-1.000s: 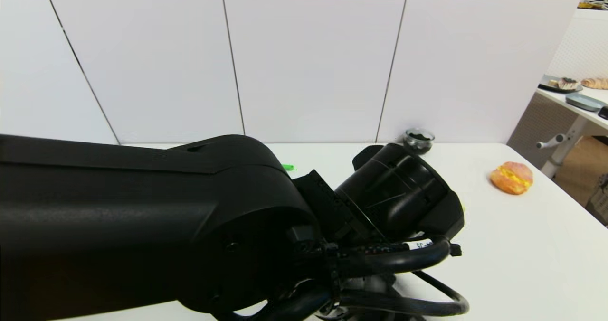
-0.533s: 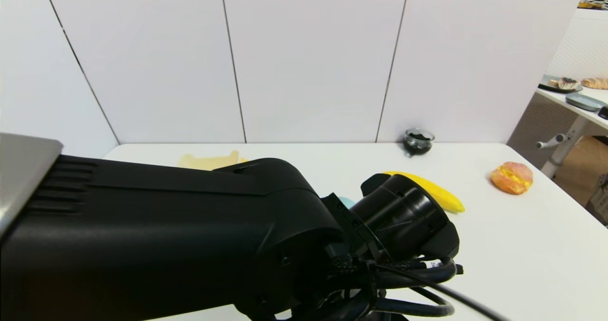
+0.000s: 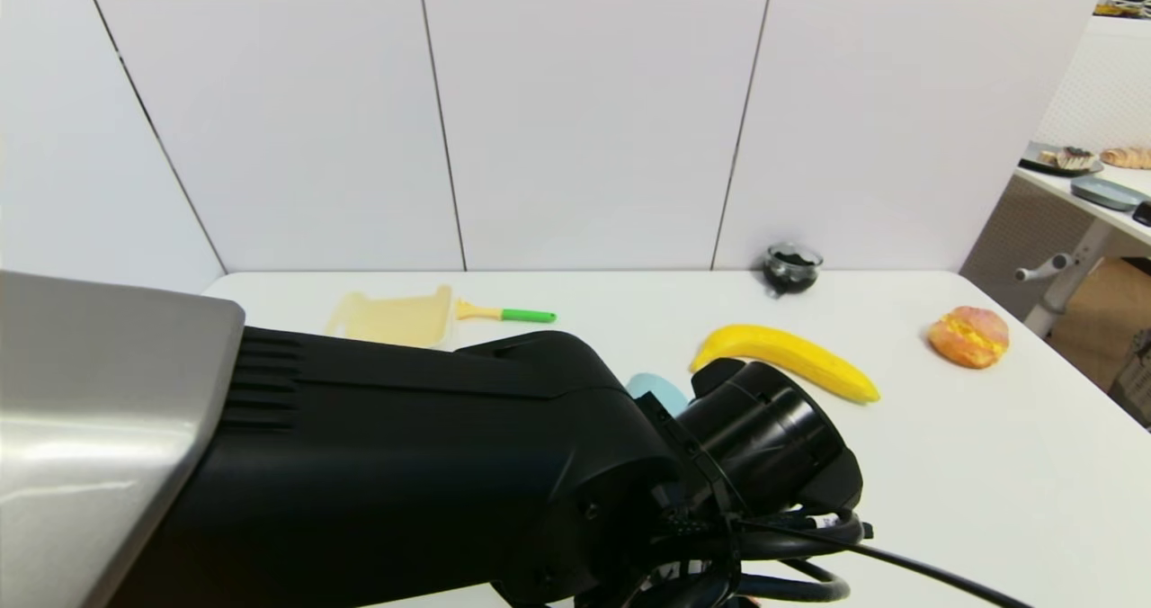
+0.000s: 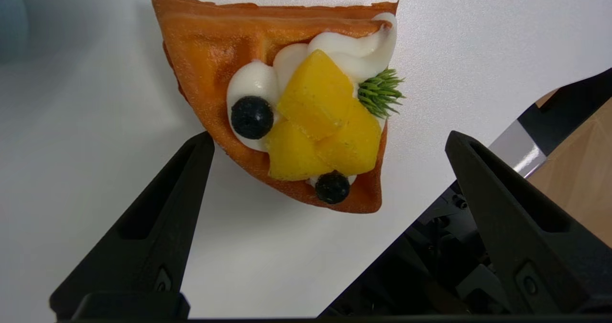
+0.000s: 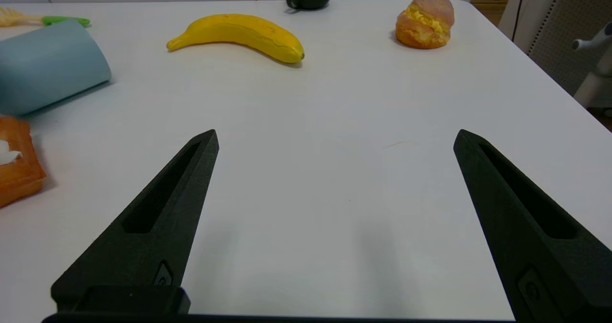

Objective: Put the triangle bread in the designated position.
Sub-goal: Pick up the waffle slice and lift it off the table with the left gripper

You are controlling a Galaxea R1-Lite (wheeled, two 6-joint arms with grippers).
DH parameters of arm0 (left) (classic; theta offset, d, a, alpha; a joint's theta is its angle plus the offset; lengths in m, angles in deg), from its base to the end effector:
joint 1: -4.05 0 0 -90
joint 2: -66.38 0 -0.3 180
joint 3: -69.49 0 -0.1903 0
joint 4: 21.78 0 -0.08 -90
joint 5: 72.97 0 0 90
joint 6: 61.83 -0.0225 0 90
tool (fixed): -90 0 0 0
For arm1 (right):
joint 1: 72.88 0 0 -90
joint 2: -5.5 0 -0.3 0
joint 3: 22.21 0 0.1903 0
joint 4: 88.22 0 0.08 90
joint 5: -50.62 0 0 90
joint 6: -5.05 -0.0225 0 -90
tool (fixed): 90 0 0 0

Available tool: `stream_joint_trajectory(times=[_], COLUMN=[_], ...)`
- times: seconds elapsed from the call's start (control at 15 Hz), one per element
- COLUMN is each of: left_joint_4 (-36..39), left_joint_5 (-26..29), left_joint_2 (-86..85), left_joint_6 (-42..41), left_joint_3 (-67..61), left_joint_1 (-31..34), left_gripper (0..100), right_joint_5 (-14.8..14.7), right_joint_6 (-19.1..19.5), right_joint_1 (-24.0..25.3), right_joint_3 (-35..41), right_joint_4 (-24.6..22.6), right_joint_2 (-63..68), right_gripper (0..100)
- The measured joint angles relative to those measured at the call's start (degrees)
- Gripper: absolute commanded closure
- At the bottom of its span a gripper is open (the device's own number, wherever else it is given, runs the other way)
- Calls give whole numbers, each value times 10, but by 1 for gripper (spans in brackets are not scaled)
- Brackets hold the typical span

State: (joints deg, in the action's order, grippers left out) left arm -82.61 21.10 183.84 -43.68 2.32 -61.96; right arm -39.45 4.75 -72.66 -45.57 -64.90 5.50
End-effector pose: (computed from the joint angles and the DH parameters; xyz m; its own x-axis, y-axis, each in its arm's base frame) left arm 0.1492 -0.3392 0.1576 0.1036 -0.4074 -0.9074 0.7621 0.6187 -0.1907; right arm -0.0228 -0.0001 0.0755 1.0000 0.0026 0.0007 -0.0026 1.0000 0.0052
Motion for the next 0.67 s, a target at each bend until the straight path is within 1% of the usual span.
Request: stream_joint_trajectory(times=[0.13, 0.53, 0.67], left_joint_4=[2, 3, 19], left_joint_5=[21, 13, 12], left_joint_2=[4, 13, 18], left_joint_6=[18, 34, 32], left_joint_3=[-1, -4, -8], left_joint_1=[0, 4, 7], left_gripper=[0, 0, 0], right_joint_5=[0, 0, 0], right_joint_6=[0, 0, 1], right_joint_1=[0, 0, 0], right_joint_3=[0, 0, 0], right_joint_4=[0, 0, 0], right_joint_2=[0, 0, 0], right_gripper=[0, 0, 0])
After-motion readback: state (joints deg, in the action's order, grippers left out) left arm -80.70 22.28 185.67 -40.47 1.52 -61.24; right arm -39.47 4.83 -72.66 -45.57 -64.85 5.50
